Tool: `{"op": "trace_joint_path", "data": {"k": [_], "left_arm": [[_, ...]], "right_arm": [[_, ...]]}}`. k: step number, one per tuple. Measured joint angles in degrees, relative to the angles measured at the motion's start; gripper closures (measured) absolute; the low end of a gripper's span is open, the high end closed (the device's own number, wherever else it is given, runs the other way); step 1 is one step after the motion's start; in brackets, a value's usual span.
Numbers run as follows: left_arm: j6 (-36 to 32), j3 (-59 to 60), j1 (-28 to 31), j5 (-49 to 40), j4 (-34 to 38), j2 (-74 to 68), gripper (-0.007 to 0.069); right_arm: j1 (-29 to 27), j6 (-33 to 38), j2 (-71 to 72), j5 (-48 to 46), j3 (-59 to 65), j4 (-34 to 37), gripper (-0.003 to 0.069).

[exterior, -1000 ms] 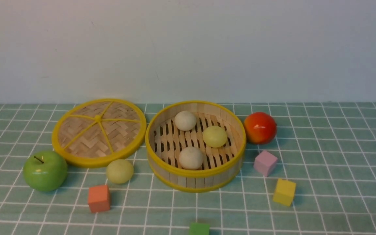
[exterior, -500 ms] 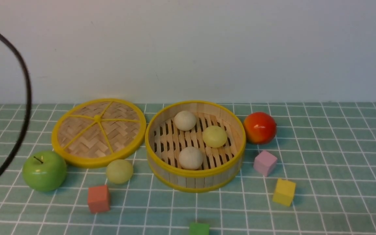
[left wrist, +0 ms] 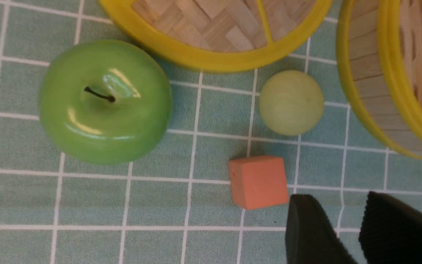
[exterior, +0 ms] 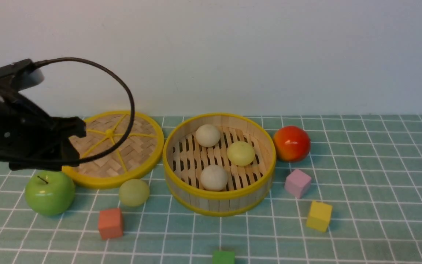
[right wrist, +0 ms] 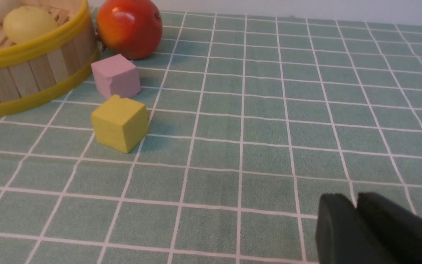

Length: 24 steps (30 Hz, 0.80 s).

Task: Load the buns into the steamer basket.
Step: Use the left arm to grab a steamed stuffed bun

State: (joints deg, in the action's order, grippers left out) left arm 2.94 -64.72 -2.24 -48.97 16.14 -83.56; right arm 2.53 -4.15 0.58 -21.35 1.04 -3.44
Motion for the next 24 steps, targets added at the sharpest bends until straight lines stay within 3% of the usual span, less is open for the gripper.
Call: {"op": "trace_joint_path", "data": {"k": [6, 10, 18, 24], "left_arm": [[-0.5, -10.7, -0.7, -9.5, -0.3, -12.2, 0.0386], [0.7, -18.7, -5.8, -14.1, -5.9, -20.2, 0.0386], [7.4, -23.8, -14.9, -12.1, -15.6, -27.9, 0.0386], [10.9, -23.8, -15.7, -7.6, -17.5, -31.4, 0.0386]], "right_arm": [[0.0, 0.0, 0.0, 0.0, 0.0, 0.0, 0.0546], [0.0, 0.0, 0.0, -0.1, 0.0, 0.0, 0.0540], [0.0, 0.0, 0.0, -0.1, 0.0, 0.0, 0.0533], [0.0, 0.0, 0.0, -0.1, 0.0, -0.1, 0.0533]]}}
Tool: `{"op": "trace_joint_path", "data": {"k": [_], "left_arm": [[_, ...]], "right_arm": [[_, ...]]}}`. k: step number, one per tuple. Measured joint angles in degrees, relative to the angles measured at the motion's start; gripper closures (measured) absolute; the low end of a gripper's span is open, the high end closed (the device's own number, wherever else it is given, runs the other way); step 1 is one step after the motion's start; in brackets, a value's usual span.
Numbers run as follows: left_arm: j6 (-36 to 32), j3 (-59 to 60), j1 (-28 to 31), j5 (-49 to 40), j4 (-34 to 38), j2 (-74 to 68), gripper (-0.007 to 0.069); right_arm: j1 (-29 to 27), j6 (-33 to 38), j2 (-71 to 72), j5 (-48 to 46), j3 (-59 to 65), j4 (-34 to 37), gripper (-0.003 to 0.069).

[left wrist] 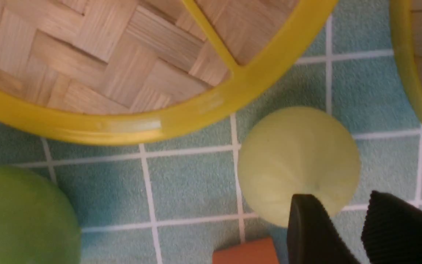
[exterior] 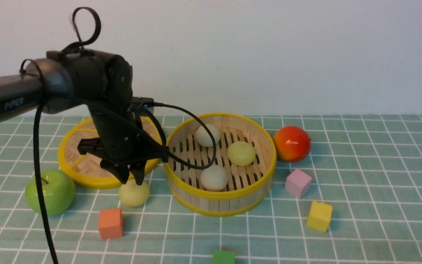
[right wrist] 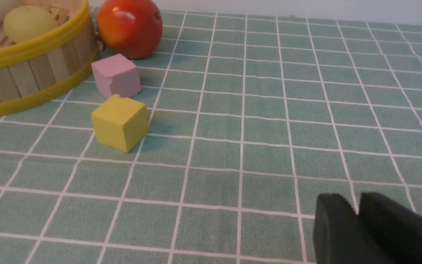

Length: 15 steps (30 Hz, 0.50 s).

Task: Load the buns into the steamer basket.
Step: Use the left arm to grab a steamed stuffed bun

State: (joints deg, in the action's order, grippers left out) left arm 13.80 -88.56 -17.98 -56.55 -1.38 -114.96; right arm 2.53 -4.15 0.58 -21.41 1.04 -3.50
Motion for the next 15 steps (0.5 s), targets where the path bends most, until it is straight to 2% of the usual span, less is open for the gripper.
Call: {"op": "trace_joint_path", "data": {"k": [12, 15], "left_arm": [[1.8, -0.4, 0.0, 3.2, -0.4, -5.0, 0.0386], [1.8, -0.5, 0.0, 3.1, -0.4, -5.0, 0.0415]], "right_arm": [[0.0, 0.0, 0.0, 0.0, 0.0, 0.0, 0.0519], [0.0, 0.0, 0.0, 0.0, 0.0, 0.0, 0.0516]]}}
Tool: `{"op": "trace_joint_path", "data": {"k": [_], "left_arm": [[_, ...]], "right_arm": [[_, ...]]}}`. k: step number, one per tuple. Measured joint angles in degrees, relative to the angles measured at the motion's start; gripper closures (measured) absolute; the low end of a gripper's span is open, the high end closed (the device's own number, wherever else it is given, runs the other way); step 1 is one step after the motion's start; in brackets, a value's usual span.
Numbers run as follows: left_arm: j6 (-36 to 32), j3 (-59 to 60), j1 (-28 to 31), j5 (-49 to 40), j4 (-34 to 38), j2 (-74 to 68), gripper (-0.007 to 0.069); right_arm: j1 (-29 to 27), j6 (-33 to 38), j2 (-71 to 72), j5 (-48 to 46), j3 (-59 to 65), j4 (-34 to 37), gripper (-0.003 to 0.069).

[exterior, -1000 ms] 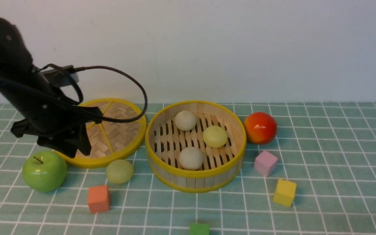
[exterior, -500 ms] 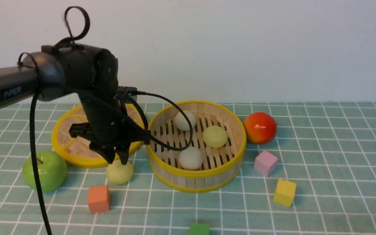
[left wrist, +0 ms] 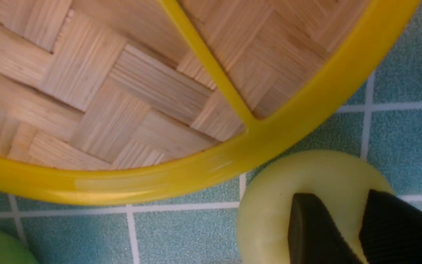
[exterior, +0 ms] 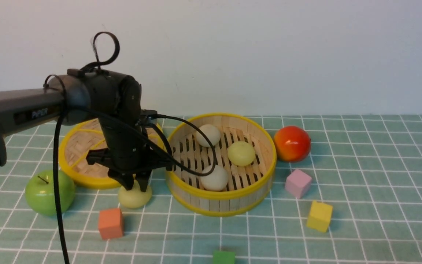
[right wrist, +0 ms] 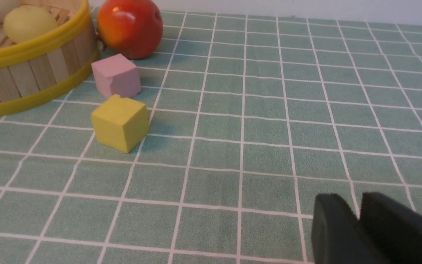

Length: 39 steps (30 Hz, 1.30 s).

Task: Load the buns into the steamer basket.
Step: Use the left arm to grab a steamed stuffed bun, then use the left arm to put the steamed stuffed bun into the steamer

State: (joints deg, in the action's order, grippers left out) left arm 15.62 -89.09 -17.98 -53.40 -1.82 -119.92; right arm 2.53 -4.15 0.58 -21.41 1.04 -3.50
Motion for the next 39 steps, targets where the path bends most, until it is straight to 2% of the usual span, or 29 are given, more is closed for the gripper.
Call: {"op": "trace_joint_path", "data": {"k": [4, 5, 7, 12, 15, 19, 27, 31, 34, 39], "left_arm": [[-0.1, -0.9, 0.0, -1.2, -0.2, 0.3, 0.0538], [-0.1, -1.4, 0.0, -2.0, -0.5, 0.8, 0.0590], [-0.1, -3.2, 0.0, -4.2, -0.7, 1.7, 0.0635], [-0.1, -11.4, -0.1, -8.6, -0.4, 4.8, 0.0638], [-0.6, -16.8, -0.9, -8.9, 2.4, 6.1, 0.0638], [-2.7, -18.1, -4.4, -4.0, 6.4, 5.3, 0.0638], [-0.5, -18.3, -6.6, 0.6, 6.9, -3.6, 0.0636], [2.3, -18.3, -6.4, 1.0, 5.2, -6.4, 0.0615], [3.0, -18.3, -6.5, 1.5, 4.8, -6.8, 0.0566], [3.0, -18.3, -6.8, -1.2, 5.2, -4.9, 0.0360]], "right_arm": [[0.0, 0.0, 0.0, 0.0, 0.0, 0.0, 0.0513], [0.0, 0.0, 0.0, 0.0, 0.0, 0.0, 0.0512], [0.0, 0.0, 0.0, 0.0, 0.0, 0.0, 0.0512], [0.0, 0.0, 0.0, 0.0, 0.0, 0.0, 0.0508], [0.0, 0.0, 0.0, 0.0, 0.0, 0.0, 0.0504], [0.0, 0.0, 0.0, 0.0, 0.0, 0.0, 0.0498], [0.0, 0.0, 0.0, 0.0, 0.0, 0.0, 0.0487], [0.0, 0.0, 0.0, 0.0, 0.0, 0.0, 0.0480], [0.0, 0.0, 0.0, 0.0, 0.0, 0.0, 0.0475], [0.0, 0.0, 0.0, 0.0, 0.0, 0.0, 0.0470]]}}
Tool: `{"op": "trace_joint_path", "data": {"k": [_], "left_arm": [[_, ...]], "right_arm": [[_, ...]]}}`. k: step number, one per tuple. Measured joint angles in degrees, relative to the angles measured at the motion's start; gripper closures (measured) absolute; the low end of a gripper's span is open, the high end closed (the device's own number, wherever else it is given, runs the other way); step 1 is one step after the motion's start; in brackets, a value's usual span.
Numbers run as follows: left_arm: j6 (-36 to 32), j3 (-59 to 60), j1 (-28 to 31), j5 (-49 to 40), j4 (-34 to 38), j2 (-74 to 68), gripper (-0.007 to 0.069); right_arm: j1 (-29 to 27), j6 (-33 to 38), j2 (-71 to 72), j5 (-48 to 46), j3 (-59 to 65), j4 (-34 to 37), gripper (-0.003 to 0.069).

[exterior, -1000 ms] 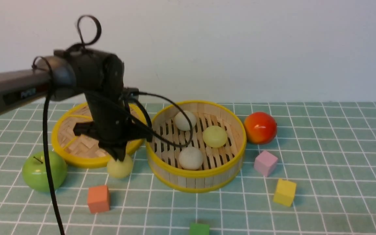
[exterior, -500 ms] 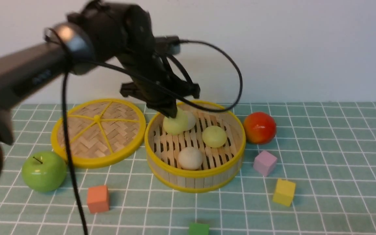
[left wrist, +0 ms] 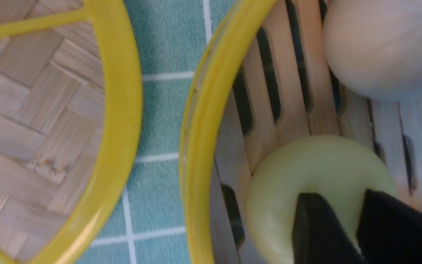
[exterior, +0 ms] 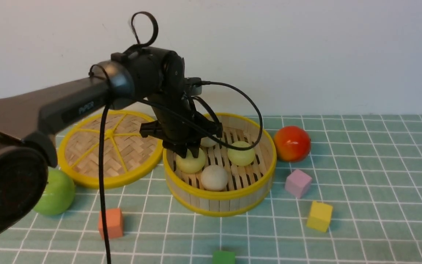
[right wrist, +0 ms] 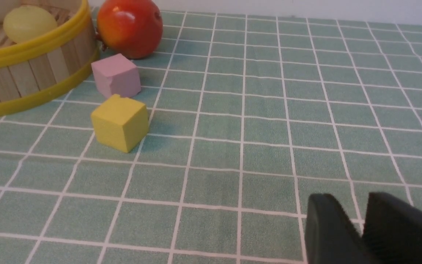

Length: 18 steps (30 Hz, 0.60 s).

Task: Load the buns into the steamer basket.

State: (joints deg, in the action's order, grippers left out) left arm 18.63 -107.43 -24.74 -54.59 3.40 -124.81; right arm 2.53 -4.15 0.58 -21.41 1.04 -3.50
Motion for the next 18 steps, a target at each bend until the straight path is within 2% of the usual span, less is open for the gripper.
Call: {"op": "trace_joint_path", "data": {"k": [2, 4, 5, 9, 14, 18], "left_arm": [[0.0, 0.1, 0.0, -2.5, 0.3, 2.4, 0.0250], [0.0, 0.1, 0.0, -3.7, 0.3, 4.4, 0.0194], [0.0, 0.1, 0.0, -5.3, -0.3, 7.7, 0.0130], [-0.9, 0.1, 0.0, -10.1, -2.1, 17.1, 0.0046], [-2.3, 0.6, 0.0, -15.8, -2.8, 28.8, 0.0066], [-1.2, 6.6, 0.0, -16.3, -2.8, 44.5, 0.0176]], "right_arm": [[0.0, 0.0, 0.0, 0.0, 0.0, 0.0, 0.0469], [0.0, 0.0, 0.0, 0.0, 0.0, 0.0, 0.0468], [0.0, 0.0, 0.0, 0.0, 0.0, 0.0, 0.0466], [0.0, 0.0, 0.0, 0.0, 0.0, 0.0, 0.0459], [0.0, 0.0, 0.0, 0.0, 0.0, 0.0, 0.0454], [0.0, 0.0, 0.0, 0.0, 0.0, 0.0, 0.0449]]}}
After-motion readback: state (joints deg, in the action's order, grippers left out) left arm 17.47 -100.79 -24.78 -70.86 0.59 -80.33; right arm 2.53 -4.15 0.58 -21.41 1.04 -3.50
